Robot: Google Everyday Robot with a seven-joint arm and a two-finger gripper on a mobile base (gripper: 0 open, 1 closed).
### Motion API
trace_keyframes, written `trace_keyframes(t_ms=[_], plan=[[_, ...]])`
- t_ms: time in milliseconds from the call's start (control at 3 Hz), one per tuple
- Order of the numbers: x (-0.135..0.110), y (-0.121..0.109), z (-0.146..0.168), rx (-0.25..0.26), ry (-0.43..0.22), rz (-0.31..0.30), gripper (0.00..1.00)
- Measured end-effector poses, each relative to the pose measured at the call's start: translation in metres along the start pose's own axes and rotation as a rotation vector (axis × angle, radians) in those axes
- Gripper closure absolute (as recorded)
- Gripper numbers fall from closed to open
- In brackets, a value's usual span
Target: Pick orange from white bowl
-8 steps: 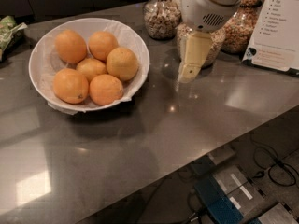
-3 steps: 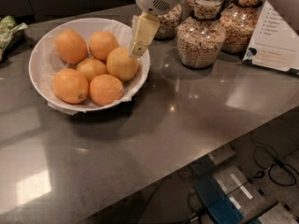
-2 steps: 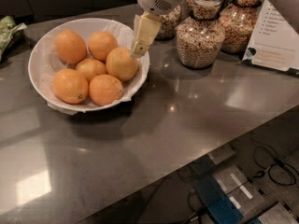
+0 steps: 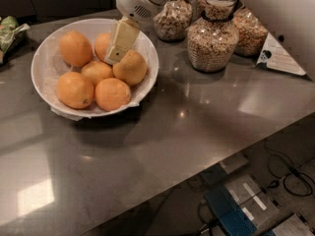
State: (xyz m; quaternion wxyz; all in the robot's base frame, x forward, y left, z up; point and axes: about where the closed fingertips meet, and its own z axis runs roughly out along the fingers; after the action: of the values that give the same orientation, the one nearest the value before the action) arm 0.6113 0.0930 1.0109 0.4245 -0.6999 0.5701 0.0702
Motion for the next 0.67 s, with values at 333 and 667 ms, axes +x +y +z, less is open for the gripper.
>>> trace_keyframes(t_ms=[333,667], plan=[[-0.0195,0.0115,0.0193,-0.064,-0.109,0.083,0.0],[-0.0288,0.0173,0.027,-0.103,-0.187,0.154,0.0]])
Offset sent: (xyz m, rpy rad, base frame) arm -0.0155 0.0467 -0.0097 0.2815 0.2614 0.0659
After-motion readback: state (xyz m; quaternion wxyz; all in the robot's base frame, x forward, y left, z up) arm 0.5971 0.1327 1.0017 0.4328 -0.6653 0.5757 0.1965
